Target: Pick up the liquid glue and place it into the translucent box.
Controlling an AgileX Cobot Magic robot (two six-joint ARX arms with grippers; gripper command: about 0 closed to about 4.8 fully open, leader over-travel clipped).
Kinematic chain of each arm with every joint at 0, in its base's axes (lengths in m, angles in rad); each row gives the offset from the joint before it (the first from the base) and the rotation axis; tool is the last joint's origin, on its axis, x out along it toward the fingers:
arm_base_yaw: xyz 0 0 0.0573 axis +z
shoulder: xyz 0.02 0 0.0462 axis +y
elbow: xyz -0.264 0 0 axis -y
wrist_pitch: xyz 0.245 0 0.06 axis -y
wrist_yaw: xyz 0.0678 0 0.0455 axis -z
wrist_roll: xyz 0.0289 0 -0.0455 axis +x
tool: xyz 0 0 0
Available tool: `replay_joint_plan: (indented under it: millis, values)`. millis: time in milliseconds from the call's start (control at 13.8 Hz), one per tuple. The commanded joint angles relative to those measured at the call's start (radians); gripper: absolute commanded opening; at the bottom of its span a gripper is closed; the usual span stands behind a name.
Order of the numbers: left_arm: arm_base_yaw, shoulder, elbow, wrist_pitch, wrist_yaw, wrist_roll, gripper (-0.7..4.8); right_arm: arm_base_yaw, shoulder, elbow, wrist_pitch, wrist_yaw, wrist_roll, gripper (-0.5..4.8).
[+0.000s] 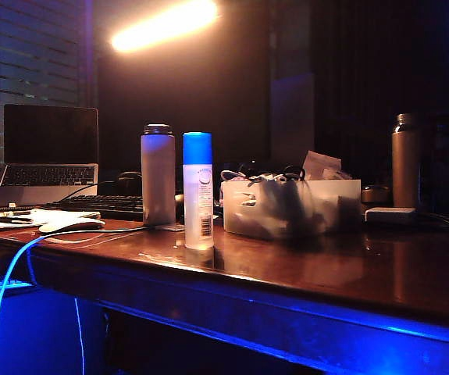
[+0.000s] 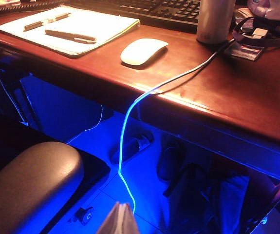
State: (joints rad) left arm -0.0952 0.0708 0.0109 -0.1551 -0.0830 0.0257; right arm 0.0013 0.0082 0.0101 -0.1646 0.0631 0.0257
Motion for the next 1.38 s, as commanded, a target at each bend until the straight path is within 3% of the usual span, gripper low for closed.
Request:
replay_joint_plan:
  millis: [72, 290, 507, 579, 796, 941, 1086, 1158, 1230, 1303, 1375]
  values:
    - [0.0, 0.002, -0.005, -0.016, -0.007, 0.0, -0.05, 0.001, 0.0, -0.003, -0.002, -0.013, 0.0, -0.01]
    - [0.0, 0.002, -0.005, -0.015, -0.007, -0.005, -0.05, 0.001, 0.0, -0.003, 0.001, -0.013, 0.001, -0.01]
    - [0.0, 0.002, 0.027, 0.109, -0.003, -0.217, -0.05, 0.002, 0.0, 0.005, 0.151, -0.014, 0.164, -0.01]
    - [0.0, 0.002, 0.069, 0.15, -0.011, -0.237, -0.05, 0.001, 0.002, 0.034, 0.18, -0.012, 0.166, -0.01]
    - [0.0, 0.074, 0.278, 0.168, -0.11, -0.235, -0.05, 0.0, 0.066, 0.21, 0.177, 0.035, 0.159, -0.01]
    - [0.0, 0.256, 0.456, 0.216, -0.088, -0.171, -0.05, 0.0, 0.22, 0.377, 0.177, 0.054, 0.096, -0.01]
    - [0.0, 0.509, 0.664, 0.196, 0.121, -0.095, -0.05, 0.0, 0.437, 0.566, 0.173, 0.005, 0.009, -0.01]
    - [-0.001, 0.727, 0.837, 0.121, 0.372, -0.029, -0.05, 0.0, 0.607, 0.713, 0.157, -0.064, -0.039, -0.01]
    - [-0.002, 0.865, 0.937, 0.062, 0.529, -0.01, -0.05, 0.001, 0.712, 0.801, 0.143, -0.127, -0.048, -0.01]
    - [-0.014, 0.992, 1.014, 0.031, 0.654, -0.011, -0.05, 0.001, 0.809, 0.877, 0.137, -0.168, -0.054, -0.01]
    - [-0.045, 1.106, 1.073, 0.011, 0.695, -0.01, -0.05, 0.002, 0.903, 0.941, 0.139, -0.188, -0.053, -0.01]
